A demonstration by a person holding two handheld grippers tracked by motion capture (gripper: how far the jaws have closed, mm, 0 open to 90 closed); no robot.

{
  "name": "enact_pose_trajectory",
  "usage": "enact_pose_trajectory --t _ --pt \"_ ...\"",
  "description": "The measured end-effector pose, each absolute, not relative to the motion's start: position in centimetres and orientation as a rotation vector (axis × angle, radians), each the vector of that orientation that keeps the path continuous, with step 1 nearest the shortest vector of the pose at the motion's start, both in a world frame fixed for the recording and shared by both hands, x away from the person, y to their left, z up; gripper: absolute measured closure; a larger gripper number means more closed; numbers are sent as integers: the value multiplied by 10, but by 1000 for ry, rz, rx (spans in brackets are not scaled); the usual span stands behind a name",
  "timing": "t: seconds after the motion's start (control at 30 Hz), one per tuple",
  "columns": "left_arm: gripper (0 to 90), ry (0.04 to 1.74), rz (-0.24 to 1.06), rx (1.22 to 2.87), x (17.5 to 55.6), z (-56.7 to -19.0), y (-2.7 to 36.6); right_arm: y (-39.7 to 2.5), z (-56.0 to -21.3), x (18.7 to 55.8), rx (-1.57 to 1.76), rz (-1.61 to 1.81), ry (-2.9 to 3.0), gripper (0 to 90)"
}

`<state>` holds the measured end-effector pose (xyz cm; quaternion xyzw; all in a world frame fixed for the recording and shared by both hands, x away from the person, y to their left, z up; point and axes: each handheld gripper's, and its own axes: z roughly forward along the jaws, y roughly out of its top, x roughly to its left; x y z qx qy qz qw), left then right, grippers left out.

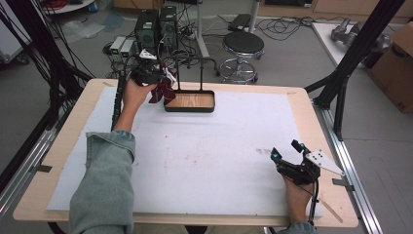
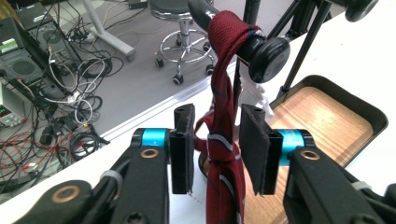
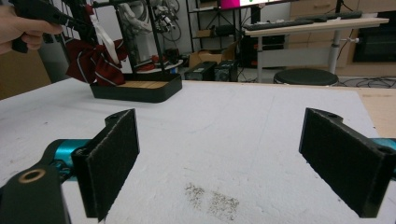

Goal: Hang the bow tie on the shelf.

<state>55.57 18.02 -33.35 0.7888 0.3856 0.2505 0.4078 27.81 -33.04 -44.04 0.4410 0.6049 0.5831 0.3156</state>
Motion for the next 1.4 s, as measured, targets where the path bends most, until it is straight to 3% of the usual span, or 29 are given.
enact_pose_trajectory --t 0.43,1.4 --pt "498 953 633 1920 540 -324 200 -331 -440 278 1167 1534 1591 113" --pt "355 899 711 1684 453 -295 277 -331 -440 278 1170 1533 1584 113"
